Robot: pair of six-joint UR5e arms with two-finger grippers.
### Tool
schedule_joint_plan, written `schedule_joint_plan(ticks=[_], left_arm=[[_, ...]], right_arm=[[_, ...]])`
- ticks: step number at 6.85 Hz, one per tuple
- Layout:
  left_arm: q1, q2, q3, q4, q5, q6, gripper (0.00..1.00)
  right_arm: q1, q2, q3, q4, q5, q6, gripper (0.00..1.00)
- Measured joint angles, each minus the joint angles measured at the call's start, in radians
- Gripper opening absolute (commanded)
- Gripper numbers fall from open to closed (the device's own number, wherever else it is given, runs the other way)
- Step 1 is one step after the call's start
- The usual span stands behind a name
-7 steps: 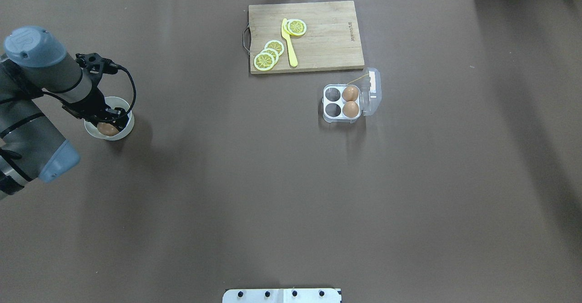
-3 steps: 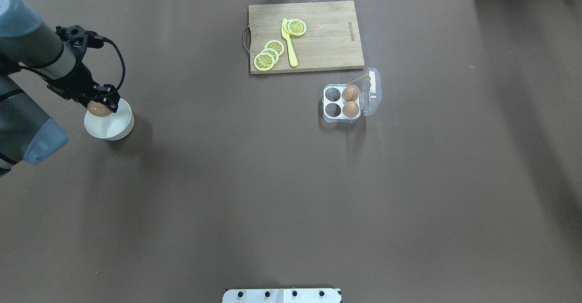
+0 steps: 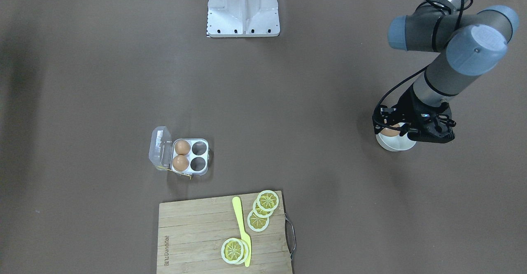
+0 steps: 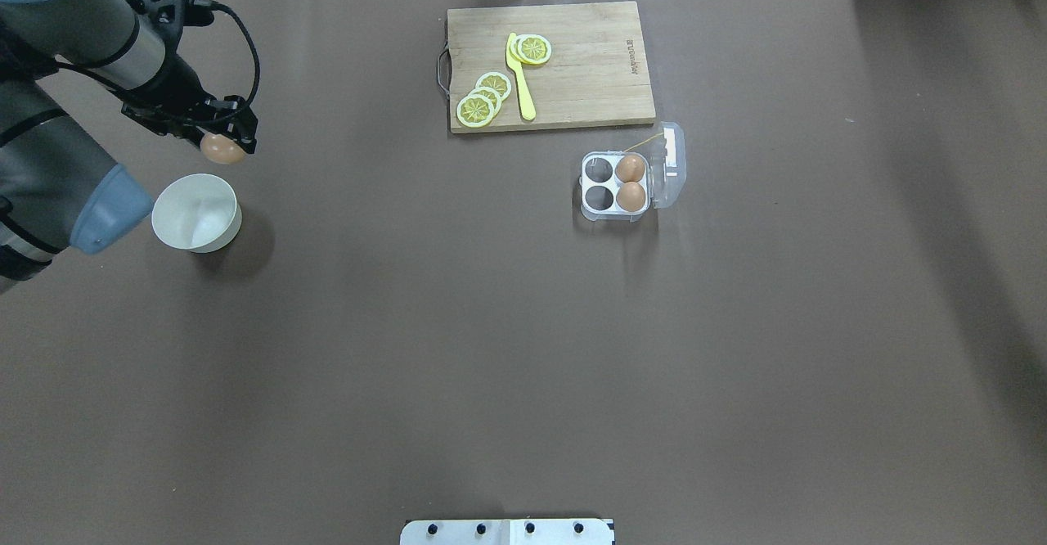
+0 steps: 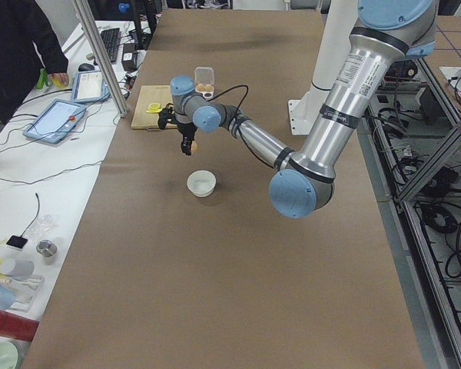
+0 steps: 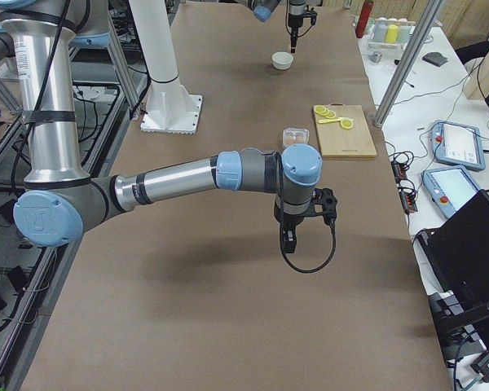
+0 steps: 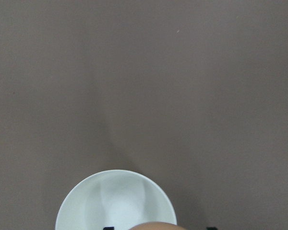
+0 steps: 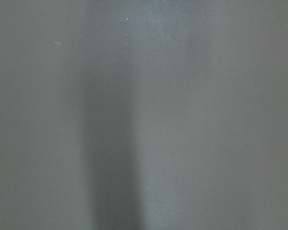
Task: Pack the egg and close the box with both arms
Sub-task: 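Lift the egg with the left gripper and carry it toward the carton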
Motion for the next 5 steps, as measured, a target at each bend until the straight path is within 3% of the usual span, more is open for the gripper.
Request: schedule_joint_plan(ticks=[5], left_arm=[[0.169, -0.219, 0.078, -0.217, 0.046, -0.492, 0.45]], right_arm=[[-0.032, 0.005, -0.001, 0.003, 0.003, 0.064, 1.0]])
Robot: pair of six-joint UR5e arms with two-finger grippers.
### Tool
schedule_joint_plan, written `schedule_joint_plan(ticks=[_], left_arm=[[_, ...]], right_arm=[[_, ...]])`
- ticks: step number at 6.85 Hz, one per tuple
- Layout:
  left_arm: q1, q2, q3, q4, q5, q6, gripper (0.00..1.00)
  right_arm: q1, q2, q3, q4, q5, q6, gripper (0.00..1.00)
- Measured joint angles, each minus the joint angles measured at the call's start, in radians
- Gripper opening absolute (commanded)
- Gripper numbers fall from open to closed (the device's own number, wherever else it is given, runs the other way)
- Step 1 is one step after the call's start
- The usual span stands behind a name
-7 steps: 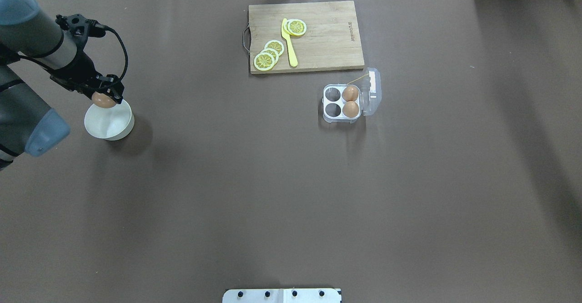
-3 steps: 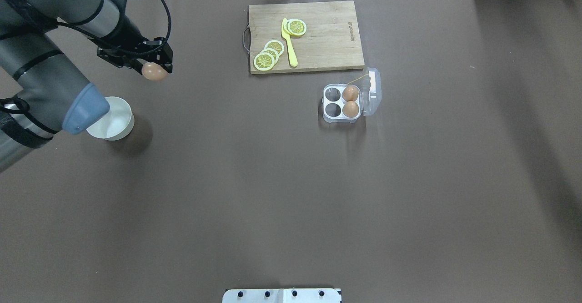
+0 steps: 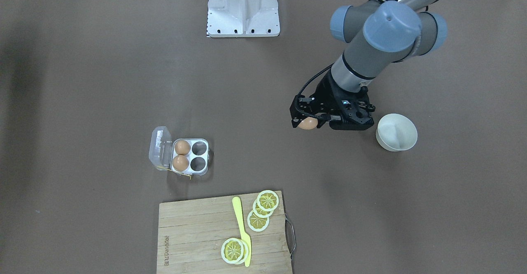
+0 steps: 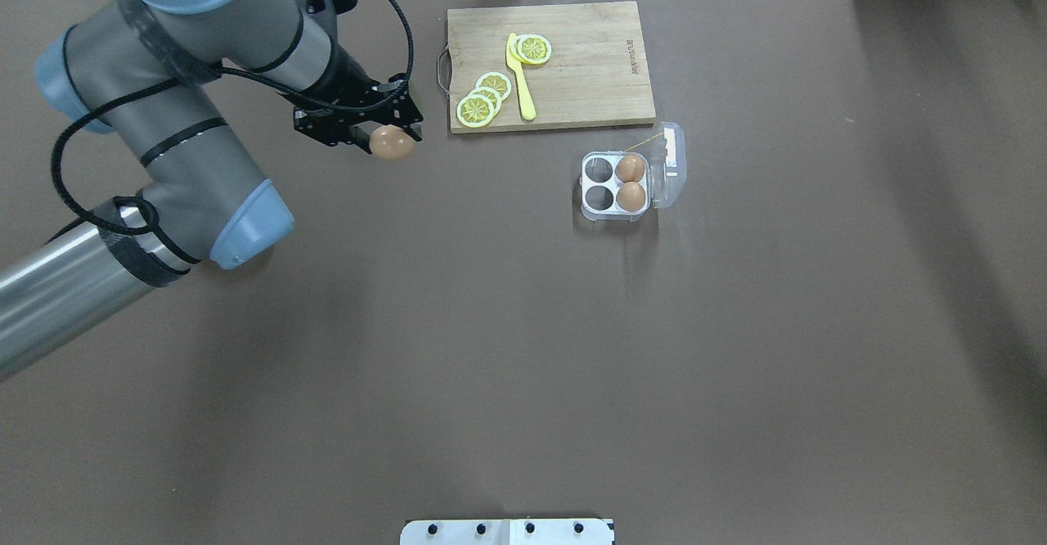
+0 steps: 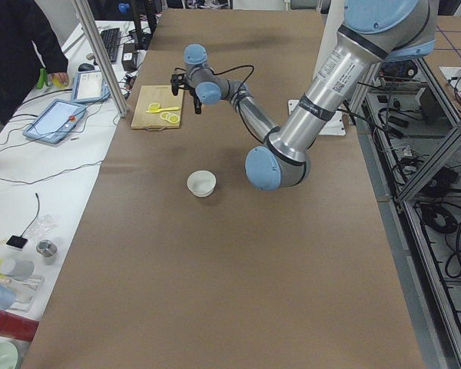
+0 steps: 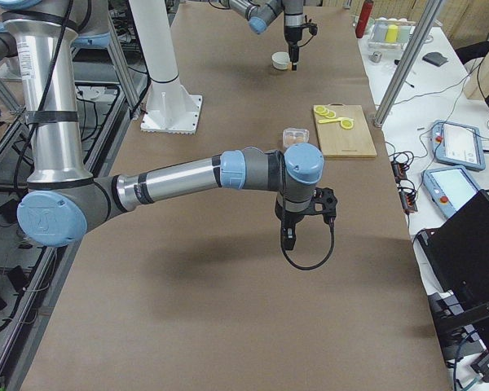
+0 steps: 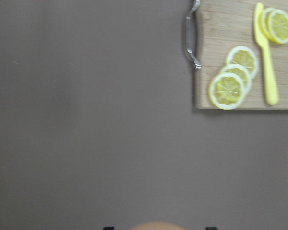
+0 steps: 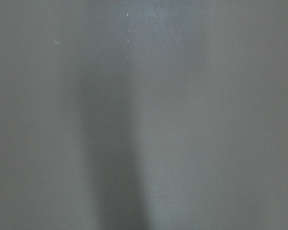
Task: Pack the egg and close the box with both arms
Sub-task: 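Lift the egg with the left gripper and carry it toward the carton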
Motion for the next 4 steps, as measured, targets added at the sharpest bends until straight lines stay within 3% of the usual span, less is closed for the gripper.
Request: schedule_joint_plan(ticks=[2, 4], left_arm=[[0.068, -0.079, 0.068, -0.091, 0.104, -0.103, 0.45], [0.14, -0.182, 0.202, -0.184, 0.235, -0.147, 0.44]], right_arm=[[-0.007, 0.0, -0.002, 0.0, -0.001, 0.001, 1.0], [-0.01, -0.002, -0.003, 0.003, -0.002, 0.002, 1.0]])
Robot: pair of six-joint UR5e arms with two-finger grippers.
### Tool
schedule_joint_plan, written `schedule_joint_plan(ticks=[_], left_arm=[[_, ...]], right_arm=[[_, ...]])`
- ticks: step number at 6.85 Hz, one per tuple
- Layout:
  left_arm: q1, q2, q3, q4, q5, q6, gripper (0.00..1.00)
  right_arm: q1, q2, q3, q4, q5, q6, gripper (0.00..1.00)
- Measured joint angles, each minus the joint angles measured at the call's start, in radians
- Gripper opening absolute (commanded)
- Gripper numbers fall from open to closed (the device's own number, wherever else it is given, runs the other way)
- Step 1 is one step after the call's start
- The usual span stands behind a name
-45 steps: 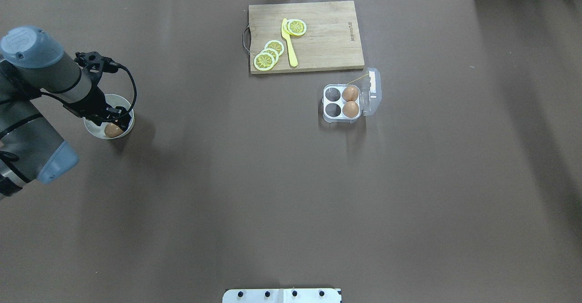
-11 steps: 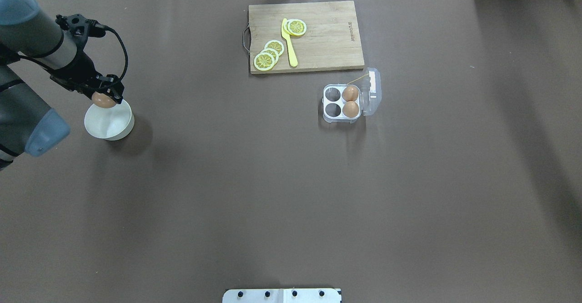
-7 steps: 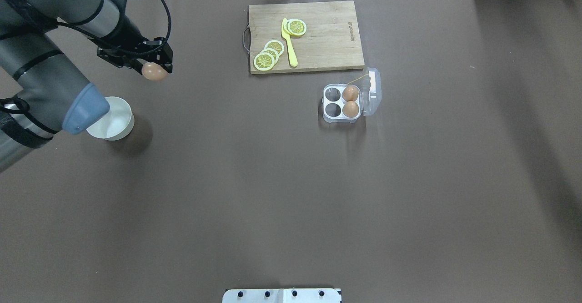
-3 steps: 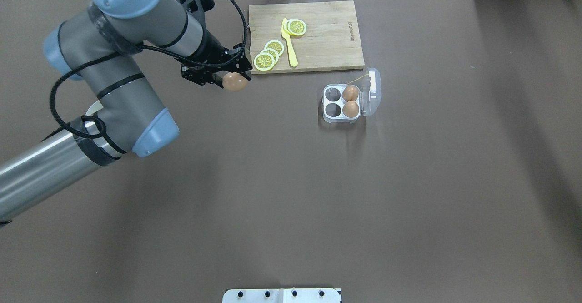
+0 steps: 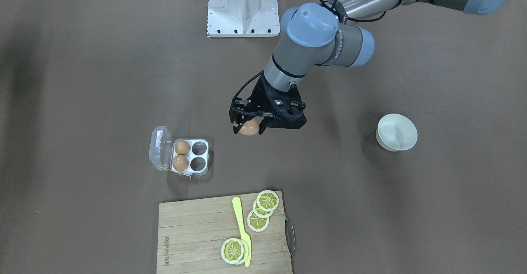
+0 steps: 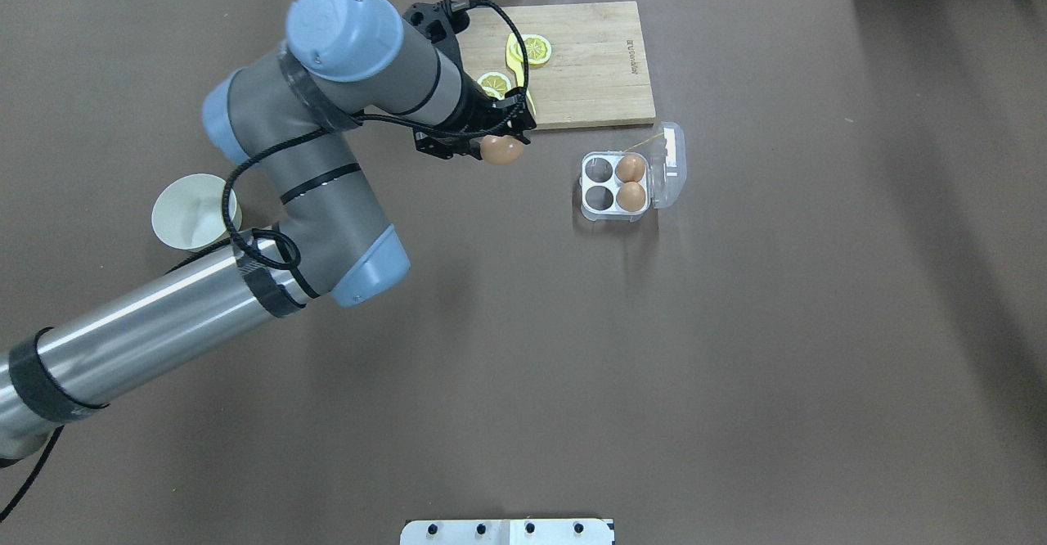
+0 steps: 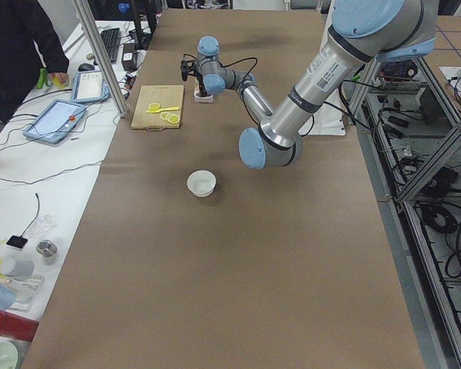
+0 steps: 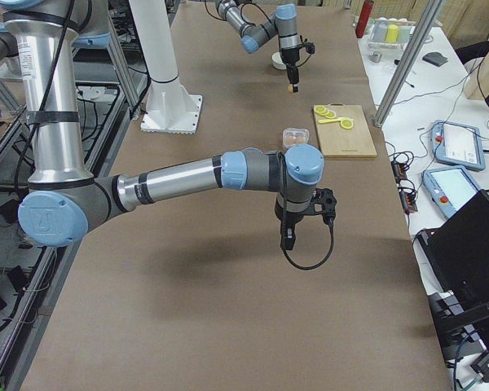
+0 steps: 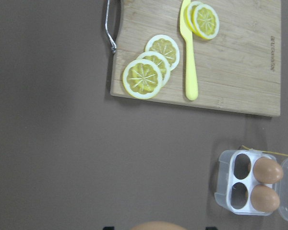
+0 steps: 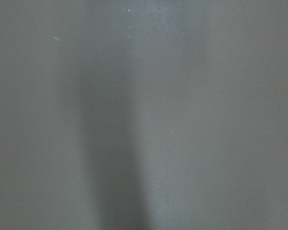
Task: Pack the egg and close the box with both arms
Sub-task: 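Lift the egg with the left gripper and carry it toward the carton, then lower the egg into an empty carton slot and open the left gripper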
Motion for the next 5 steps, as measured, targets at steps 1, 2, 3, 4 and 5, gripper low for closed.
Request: schedule_joint_plan(ticks=[1, 2, 3, 4, 5], left_arm=[[0.027, -0.051, 0.076, -0.053, 0.057, -0.013, 0.44], [0.041, -0.096, 0.137, -0.088, 0.089, -0.018, 0.44], [0.053, -0.132, 0.189, -0.123, 0.119, -0.019, 0.44], [0.068, -0.165, 0.251, -0.167, 0.149, -0.017, 0.44], [0.085, -0.186, 0.297, -0.195, 0.177, -0.013, 0.43]], right_arm=[[-0.001, -0.002, -0.002, 0.002, -0.001, 0.0, 1.0], [-0.002, -0.003, -0.004, 0.003, -0.002, 0.0, 1.0], [-0.006, -0.003, -0.004, 0.004, -0.003, 0.0, 1.0], [-0.014, -0.002, -0.004, 0.005, -0.003, 0.0, 1.0], [-0.02, -0.002, -0.005, 0.006, -0.002, 0.001, 1.0]])
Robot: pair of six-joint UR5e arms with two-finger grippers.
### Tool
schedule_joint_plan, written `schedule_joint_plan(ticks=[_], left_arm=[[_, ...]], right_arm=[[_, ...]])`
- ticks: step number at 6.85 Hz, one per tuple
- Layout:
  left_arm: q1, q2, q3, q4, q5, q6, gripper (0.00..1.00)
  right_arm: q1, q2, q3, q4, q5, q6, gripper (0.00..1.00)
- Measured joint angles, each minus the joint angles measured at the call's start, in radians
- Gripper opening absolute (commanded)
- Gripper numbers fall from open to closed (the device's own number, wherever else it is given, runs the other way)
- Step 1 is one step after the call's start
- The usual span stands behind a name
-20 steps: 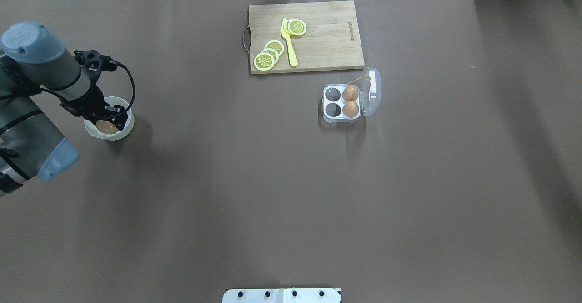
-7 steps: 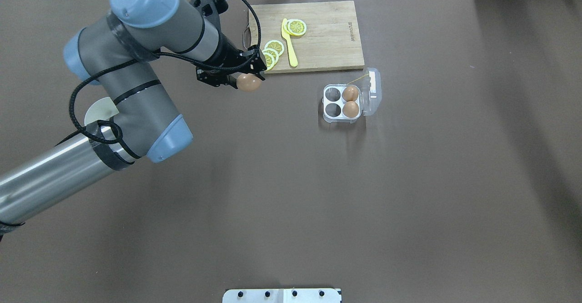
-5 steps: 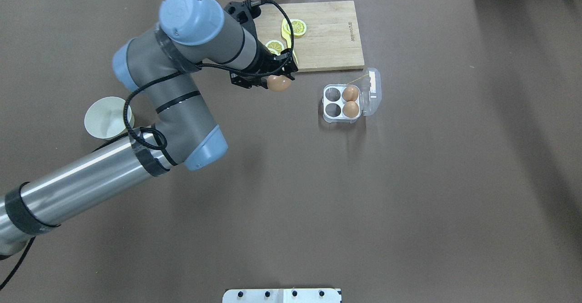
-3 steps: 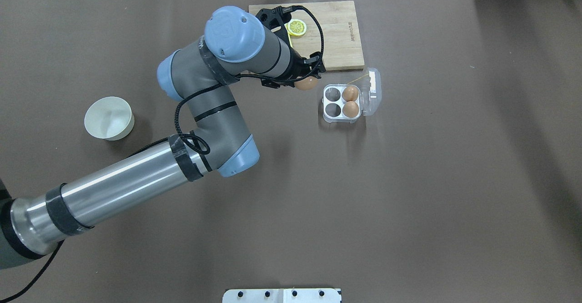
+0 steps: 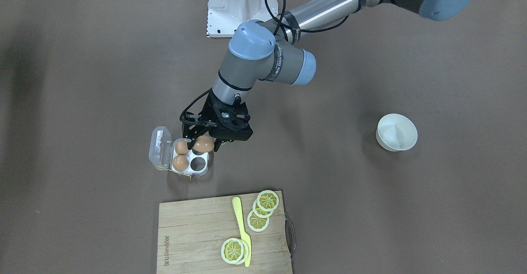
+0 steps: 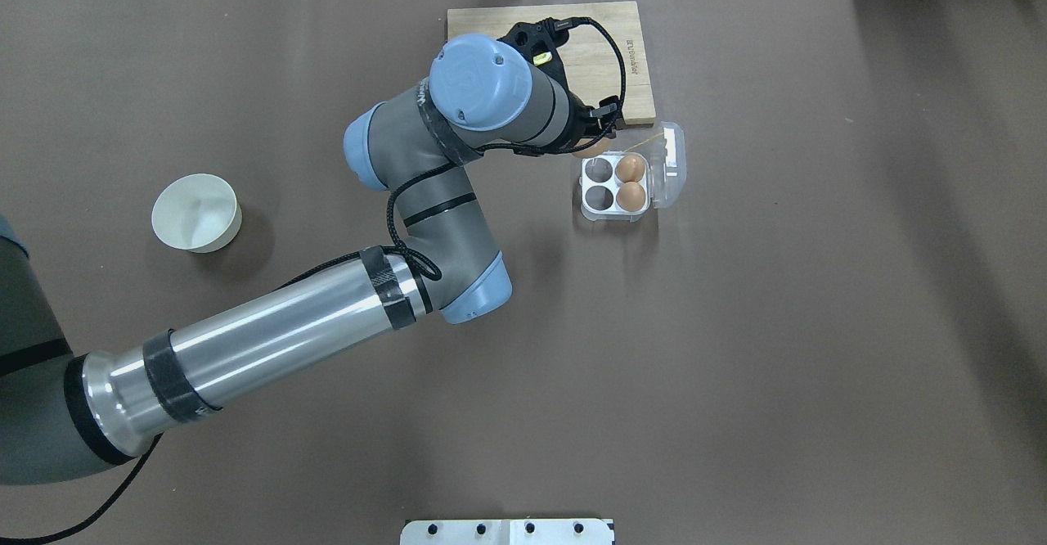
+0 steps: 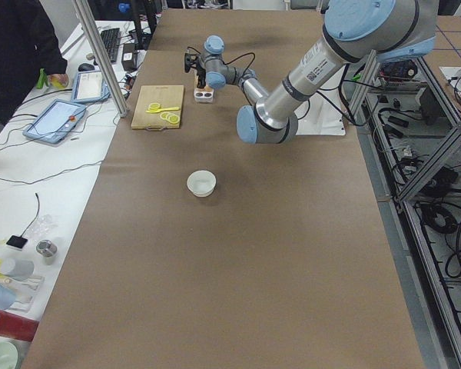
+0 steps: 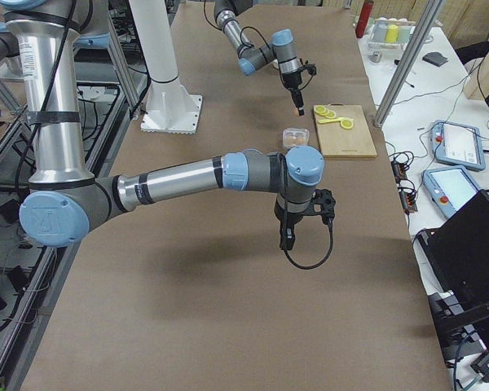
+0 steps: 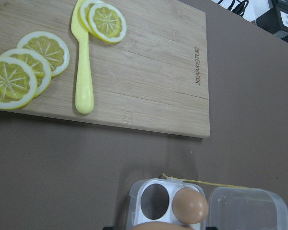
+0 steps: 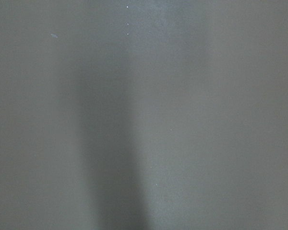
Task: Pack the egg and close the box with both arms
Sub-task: 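Lower the egg into an empty carton slot and open the left gripper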
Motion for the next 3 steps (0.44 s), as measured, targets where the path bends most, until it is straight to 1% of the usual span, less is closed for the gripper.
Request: schedule_joint_plan(ticks=[3], left_arm=[[0.054, -0.021, 0.055, -0.018, 0.077, 0.003, 0.44]], right_arm=[[-0.016, 0.007, -0.006, -0.002, 0.001, 0.004, 1.0]])
